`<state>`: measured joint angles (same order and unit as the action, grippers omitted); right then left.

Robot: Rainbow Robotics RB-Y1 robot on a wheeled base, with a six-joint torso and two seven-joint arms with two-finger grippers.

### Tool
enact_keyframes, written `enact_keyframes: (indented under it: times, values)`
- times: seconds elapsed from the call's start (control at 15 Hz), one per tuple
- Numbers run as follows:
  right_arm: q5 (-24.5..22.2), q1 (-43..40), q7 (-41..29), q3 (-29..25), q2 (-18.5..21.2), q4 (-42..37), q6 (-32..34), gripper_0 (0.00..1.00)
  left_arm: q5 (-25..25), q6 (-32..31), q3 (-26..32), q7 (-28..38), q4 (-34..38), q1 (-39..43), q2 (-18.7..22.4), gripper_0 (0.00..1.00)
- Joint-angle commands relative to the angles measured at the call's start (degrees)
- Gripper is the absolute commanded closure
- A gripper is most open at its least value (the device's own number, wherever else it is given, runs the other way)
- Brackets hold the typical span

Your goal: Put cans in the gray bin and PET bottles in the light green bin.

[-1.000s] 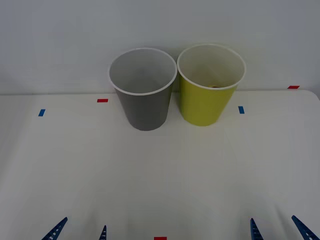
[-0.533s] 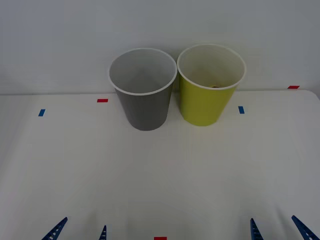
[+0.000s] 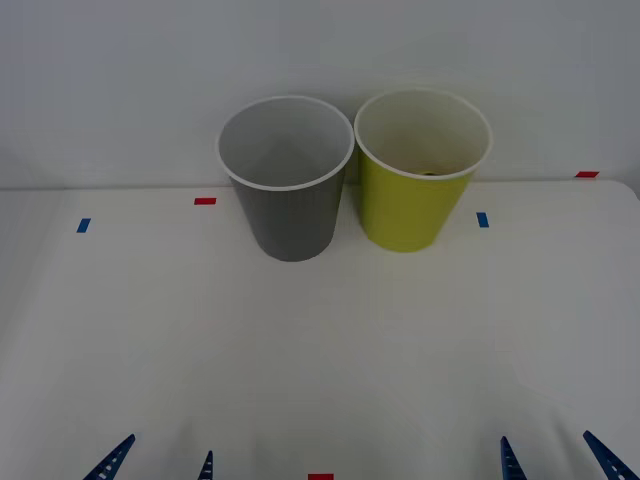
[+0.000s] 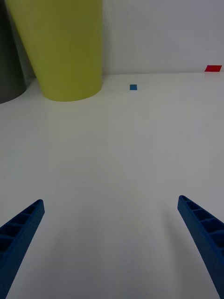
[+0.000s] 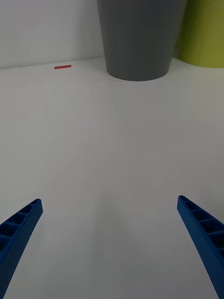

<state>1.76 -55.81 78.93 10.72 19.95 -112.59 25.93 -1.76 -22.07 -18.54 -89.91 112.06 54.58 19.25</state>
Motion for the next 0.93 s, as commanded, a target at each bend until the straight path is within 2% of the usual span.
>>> enact_keyframes:
  times: [0.07,0.93]
  values:
    - [0.0,0.0,0.0,0.0,0.0,0.0,0.0,0.00,0.0,0.0,0.0,0.0,0.0,0.0,0.0,0.00]
    - [0.0,0.0,0.0,0.0,0.0,0.0,0.0,0.00,0.0,0.0,0.0,0.0,0.0,0.0,0.0,0.00]
